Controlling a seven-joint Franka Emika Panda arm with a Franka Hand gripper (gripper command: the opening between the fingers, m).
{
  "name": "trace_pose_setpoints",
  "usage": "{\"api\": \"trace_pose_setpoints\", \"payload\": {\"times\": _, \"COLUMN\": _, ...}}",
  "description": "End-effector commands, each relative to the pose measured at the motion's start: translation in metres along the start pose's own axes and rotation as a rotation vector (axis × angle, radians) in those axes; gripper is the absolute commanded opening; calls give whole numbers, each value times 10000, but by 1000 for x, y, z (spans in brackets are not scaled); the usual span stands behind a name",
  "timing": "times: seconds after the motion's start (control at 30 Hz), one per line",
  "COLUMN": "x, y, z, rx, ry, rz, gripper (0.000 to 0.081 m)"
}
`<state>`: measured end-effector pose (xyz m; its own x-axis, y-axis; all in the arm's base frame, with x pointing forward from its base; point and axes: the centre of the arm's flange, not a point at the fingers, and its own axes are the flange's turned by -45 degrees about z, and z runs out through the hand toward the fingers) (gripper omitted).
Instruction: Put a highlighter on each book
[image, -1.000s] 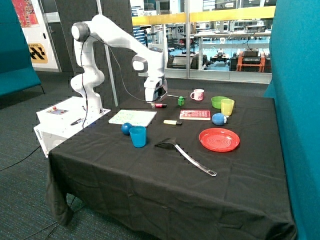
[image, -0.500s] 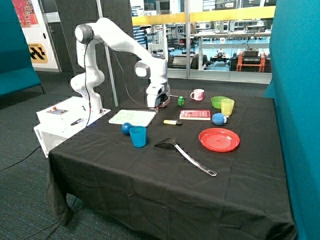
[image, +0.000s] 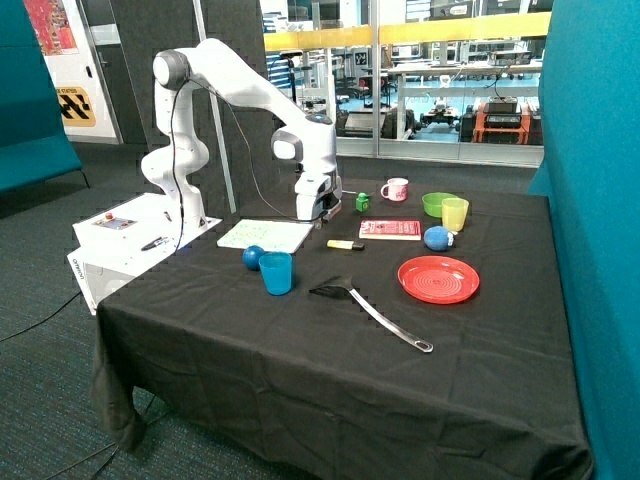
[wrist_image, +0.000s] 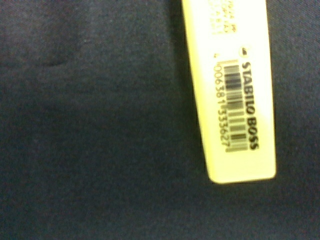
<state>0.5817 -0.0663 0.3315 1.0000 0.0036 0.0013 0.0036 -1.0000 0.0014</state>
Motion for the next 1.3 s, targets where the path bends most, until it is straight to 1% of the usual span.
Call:
{"api": "trace_pose_setpoints", "payload": {"times": 0.0, "x": 7, "y": 4, "z": 5, "rx": 14, "ry": -13, "rz": -123, "gripper": 284}}
{"api": "trace_pose_setpoints", "payload": {"times": 0.47, "x": 16, "y": 7, "z": 20, "rx": 14, "ry": -13, "rz": 12, "gripper": 359}}
{"api": "trace_pose_setpoints", "payload": {"times": 0.53, "x": 18, "y": 7, "z": 21, "rx": 14, "ry": -13, "rz": 63, "gripper": 354}}
{"api": "trace_pose_setpoints", "payload": {"times": 0.67, "x": 23, "y": 6, "z": 23, "rx": 14, "ry": -13, "rz": 52, "gripper": 357}}
{"api": "trace_pose_setpoints", "payload": {"times": 0.87, "x": 32, "y": 0, "z": 22, "rx": 14, "ry": -13, "rz": 26, "gripper": 414}}
{"api": "trace_pose_setpoints", "payload": {"times": 1.0, "x": 39, "y": -6, "z": 23, "rx": 14, "ry": -13, "rz": -29, "gripper": 420}}
{"api": "trace_pose_setpoints", "payload": {"times": 1.27, "x": 52, "y": -14, "z": 25, "rx": 14, "ry": -13, "rz": -136, "gripper": 458}}
